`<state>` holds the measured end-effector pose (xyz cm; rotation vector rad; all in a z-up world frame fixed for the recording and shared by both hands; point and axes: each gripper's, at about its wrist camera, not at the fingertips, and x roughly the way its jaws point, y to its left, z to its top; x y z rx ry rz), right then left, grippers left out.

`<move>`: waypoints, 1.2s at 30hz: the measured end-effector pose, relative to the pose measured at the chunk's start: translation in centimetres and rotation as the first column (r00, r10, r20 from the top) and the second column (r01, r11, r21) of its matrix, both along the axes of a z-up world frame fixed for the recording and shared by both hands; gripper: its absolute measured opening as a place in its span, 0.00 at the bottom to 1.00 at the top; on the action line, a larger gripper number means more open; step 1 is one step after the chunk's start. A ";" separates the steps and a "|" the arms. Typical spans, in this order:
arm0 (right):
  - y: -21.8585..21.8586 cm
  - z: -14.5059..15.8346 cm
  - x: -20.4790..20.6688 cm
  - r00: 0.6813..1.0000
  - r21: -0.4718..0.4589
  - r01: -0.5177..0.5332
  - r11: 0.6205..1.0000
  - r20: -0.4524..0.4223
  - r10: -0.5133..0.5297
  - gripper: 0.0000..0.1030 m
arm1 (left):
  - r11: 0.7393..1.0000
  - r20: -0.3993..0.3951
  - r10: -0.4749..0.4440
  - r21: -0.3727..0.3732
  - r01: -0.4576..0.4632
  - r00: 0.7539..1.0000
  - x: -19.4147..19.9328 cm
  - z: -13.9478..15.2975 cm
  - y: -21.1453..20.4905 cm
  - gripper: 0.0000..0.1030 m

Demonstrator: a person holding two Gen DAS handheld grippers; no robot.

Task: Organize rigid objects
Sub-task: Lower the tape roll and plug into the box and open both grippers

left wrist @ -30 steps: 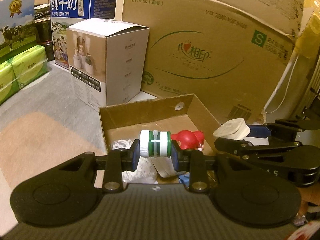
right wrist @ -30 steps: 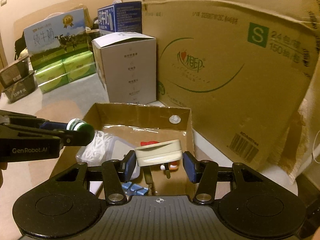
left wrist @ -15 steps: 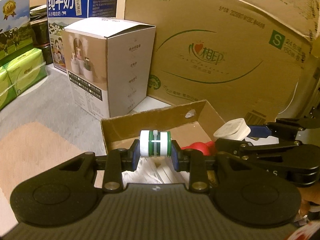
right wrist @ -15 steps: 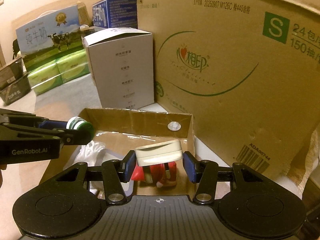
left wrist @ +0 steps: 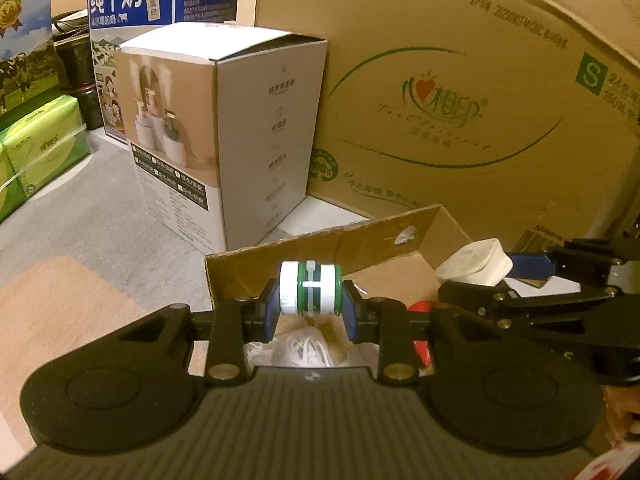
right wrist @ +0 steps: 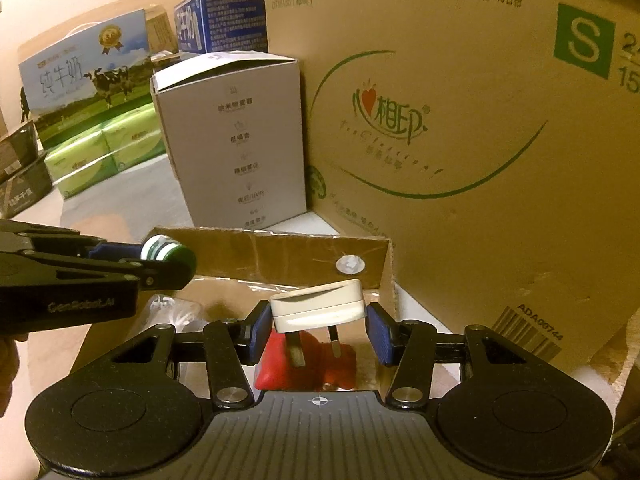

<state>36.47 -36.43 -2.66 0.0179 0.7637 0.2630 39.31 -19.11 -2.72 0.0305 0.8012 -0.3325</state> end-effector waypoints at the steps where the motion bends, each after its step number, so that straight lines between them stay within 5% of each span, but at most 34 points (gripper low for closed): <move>1: 0.0 -0.1 0.1 1.000 0.002 0.001 1.000 -0.002 -0.001 0.50 | 1.000 0.005 0.004 0.001 -0.004 1.000 0.1 0.0 0.0 0.29; 31: 0.7 0.1 1.0 1.000 0.027 0.006 1.000 0.001 -0.006 0.50 | 1.000 0.011 -0.008 0.011 0.008 1.000 -1.8 -0.3 1.3 0.34; 36: 0.4 -0.2 1.6 1.000 0.086 0.014 0.996 0.006 -0.014 0.50 | 1.000 0.016 -0.001 0.017 0.001 1.000 -1.9 -0.5 1.6 0.34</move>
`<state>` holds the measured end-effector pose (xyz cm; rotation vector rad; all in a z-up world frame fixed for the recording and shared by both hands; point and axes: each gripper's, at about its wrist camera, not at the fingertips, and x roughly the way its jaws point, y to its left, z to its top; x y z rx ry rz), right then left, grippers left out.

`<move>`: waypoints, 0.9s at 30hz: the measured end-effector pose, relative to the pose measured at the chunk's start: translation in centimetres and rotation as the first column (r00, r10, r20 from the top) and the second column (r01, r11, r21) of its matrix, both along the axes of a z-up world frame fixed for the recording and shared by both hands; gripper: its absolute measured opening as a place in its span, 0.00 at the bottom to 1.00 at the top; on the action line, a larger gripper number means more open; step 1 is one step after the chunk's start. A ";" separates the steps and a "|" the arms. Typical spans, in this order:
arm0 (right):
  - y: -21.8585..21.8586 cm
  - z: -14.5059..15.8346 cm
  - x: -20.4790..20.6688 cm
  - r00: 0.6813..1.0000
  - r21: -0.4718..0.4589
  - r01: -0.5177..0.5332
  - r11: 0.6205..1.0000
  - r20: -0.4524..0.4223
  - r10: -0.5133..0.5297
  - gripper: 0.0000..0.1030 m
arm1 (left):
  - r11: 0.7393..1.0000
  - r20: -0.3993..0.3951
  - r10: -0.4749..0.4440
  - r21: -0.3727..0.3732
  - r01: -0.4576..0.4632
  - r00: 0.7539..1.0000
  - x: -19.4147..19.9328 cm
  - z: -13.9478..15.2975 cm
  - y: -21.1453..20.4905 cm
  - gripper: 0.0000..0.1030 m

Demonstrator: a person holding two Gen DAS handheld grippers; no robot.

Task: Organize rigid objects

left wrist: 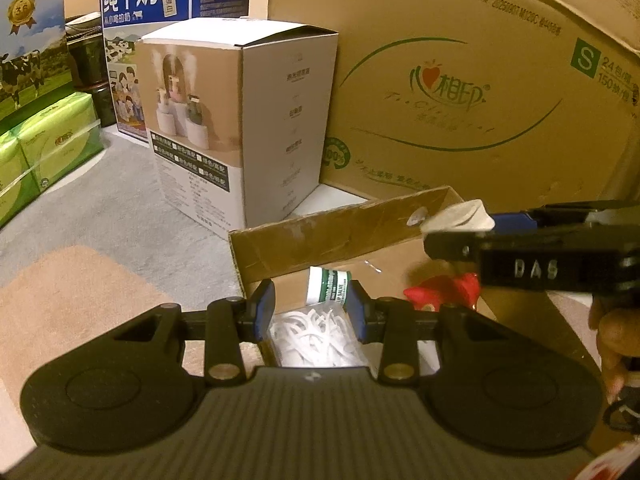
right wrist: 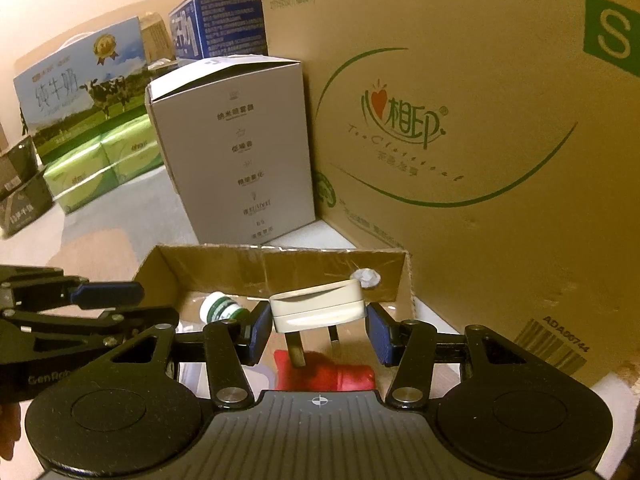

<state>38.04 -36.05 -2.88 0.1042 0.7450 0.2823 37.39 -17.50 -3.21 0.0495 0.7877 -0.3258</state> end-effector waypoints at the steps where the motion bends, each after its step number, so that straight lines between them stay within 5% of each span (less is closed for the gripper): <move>1: -0.3 -0.1 0.1 1.000 0.033 0.005 0.999 0.002 -0.005 0.50 | 1.000 0.001 0.001 0.001 -0.001 1.000 -0.1 0.0 0.1 0.34; 6: -1.3 0.5 -0.8 0.999 0.067 0.040 0.997 0.033 -0.042 0.64 | 1.000 0.017 -0.002 -0.009 0.002 1.000 -1.1 0.2 0.6 0.42; 9: -1.7 1.2 -2.2 0.997 0.039 0.056 0.998 0.043 -0.058 0.66 | 1.000 0.033 0.016 -0.025 -0.015 0.999 -2.3 0.9 0.8 0.62; 14: -2.9 2.5 -6.2 0.994 0.033 0.097 0.995 0.043 -0.098 0.71 | 0.999 0.066 0.020 -0.051 -0.017 0.998 -5.4 2.5 1.4 0.71; 27: -3.0 4.3 -18.6 0.992 0.000 0.127 0.992 -0.001 -0.127 0.81 | 0.997 0.102 0.082 -0.025 -0.080 0.991 -17.8 5.6 2.7 0.98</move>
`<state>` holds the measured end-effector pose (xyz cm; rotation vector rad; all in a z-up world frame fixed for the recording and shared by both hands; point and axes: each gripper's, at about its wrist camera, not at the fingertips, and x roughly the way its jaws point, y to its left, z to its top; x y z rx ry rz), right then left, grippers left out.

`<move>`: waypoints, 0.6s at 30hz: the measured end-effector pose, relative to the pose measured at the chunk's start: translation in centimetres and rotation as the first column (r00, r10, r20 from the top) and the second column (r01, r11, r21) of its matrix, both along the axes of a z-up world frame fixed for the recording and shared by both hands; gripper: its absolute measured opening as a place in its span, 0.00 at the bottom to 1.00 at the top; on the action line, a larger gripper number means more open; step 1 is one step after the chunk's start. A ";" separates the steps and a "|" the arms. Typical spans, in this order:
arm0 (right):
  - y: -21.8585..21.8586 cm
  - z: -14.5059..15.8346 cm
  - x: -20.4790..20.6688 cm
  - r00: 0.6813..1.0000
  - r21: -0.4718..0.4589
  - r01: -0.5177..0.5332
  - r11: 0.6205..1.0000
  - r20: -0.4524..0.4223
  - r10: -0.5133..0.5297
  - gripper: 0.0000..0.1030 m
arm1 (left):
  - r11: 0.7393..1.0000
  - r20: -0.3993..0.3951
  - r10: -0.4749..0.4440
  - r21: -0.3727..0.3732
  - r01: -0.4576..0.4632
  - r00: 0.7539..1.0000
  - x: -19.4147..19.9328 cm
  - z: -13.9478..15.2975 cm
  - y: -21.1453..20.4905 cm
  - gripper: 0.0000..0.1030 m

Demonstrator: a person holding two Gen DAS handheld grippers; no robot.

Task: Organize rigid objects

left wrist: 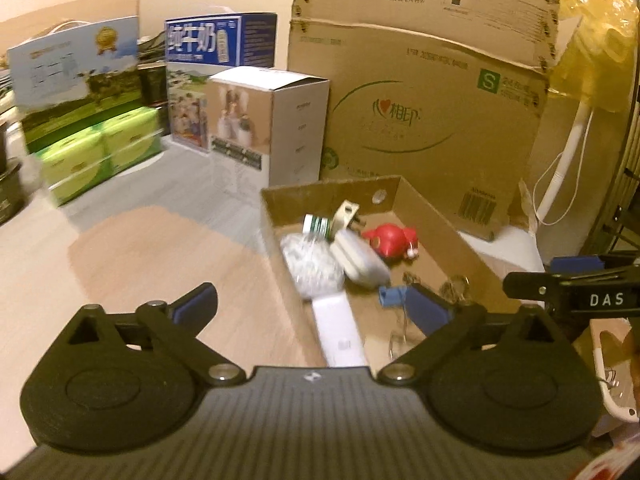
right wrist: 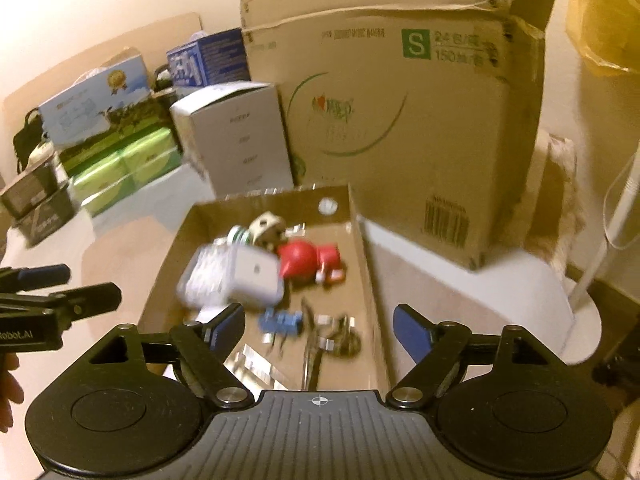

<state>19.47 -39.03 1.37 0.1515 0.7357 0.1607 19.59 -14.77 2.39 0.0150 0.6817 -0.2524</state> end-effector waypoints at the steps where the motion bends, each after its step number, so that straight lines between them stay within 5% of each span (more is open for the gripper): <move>1: 0.1 0.0 -0.9 1.000 -0.005 0.002 1.000 -0.002 -0.002 0.81 | 1.000 -0.001 0.005 0.002 -0.005 1.000 -1.1 0.0 0.1 0.98; 18: 2.4 0.3 -13.2 0.999 0.009 0.024 1.000 -0.024 -0.024 0.84 | 0.999 -0.101 0.049 0.017 -0.048 0.994 -13.4 -0.4 1.0 0.99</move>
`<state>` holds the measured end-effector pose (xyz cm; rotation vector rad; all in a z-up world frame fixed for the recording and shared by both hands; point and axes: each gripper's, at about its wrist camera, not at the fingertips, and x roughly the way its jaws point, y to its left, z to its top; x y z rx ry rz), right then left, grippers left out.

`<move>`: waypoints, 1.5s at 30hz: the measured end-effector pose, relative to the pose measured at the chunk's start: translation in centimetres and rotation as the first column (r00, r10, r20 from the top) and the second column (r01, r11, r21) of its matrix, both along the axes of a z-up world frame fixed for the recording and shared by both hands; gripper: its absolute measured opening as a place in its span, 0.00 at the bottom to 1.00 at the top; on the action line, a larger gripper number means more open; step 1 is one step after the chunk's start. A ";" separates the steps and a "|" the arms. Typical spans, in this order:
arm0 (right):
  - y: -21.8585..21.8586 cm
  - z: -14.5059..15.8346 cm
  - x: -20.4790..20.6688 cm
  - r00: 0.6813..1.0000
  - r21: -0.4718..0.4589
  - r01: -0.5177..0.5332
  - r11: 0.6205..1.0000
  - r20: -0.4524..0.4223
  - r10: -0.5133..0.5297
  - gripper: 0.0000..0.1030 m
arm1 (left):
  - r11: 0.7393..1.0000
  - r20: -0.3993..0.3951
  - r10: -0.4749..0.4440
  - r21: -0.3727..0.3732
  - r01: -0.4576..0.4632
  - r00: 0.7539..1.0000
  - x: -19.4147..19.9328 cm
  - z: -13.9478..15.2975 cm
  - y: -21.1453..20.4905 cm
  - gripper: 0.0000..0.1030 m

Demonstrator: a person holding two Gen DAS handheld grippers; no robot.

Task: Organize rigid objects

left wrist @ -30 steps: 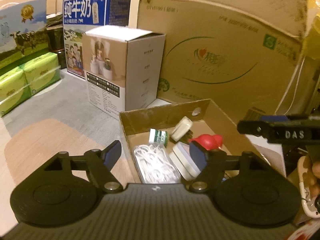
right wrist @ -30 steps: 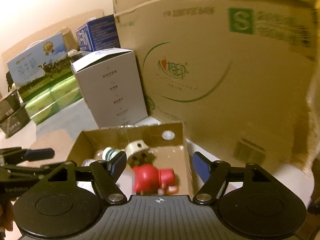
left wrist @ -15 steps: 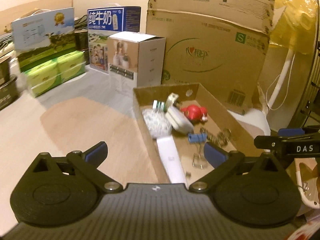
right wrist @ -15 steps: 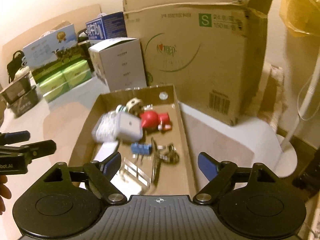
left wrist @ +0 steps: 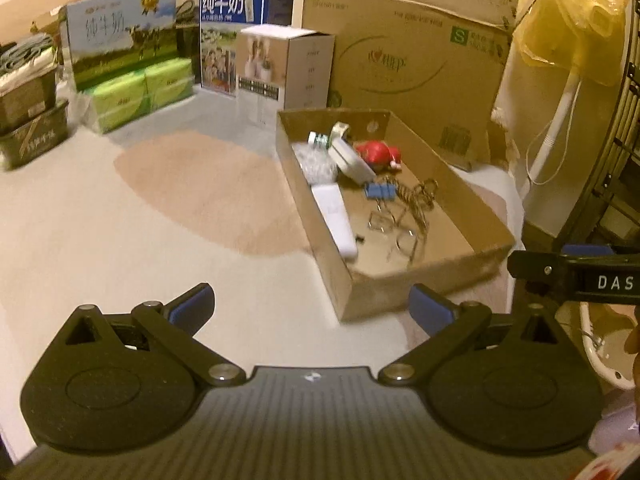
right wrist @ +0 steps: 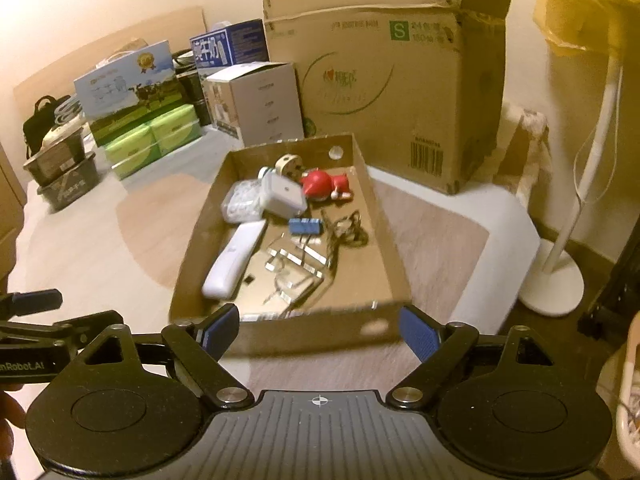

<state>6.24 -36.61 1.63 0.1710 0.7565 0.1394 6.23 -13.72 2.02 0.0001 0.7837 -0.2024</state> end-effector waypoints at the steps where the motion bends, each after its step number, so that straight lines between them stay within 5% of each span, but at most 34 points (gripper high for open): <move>1: 0.1 0.0 -0.5 1.000 0.001 0.003 1.000 -0.002 -0.003 0.84 | 1.000 -0.005 0.003 0.002 -0.003 1.000 -0.5 0.0 0.1 0.99; 21: 1.8 0.5 -8.4 0.999 0.012 0.013 1.000 -0.032 -0.013 0.84 | 0.999 0.007 0.028 0.042 -0.028 1.000 -7.9 0.9 1.6 0.97; 45: 3.1 1.8 -9.4 1.000 0.007 0.005 1.000 -0.011 -0.005 0.84 | 0.997 0.014 0.032 0.063 -0.033 0.999 -9.5 0.9 1.5 0.97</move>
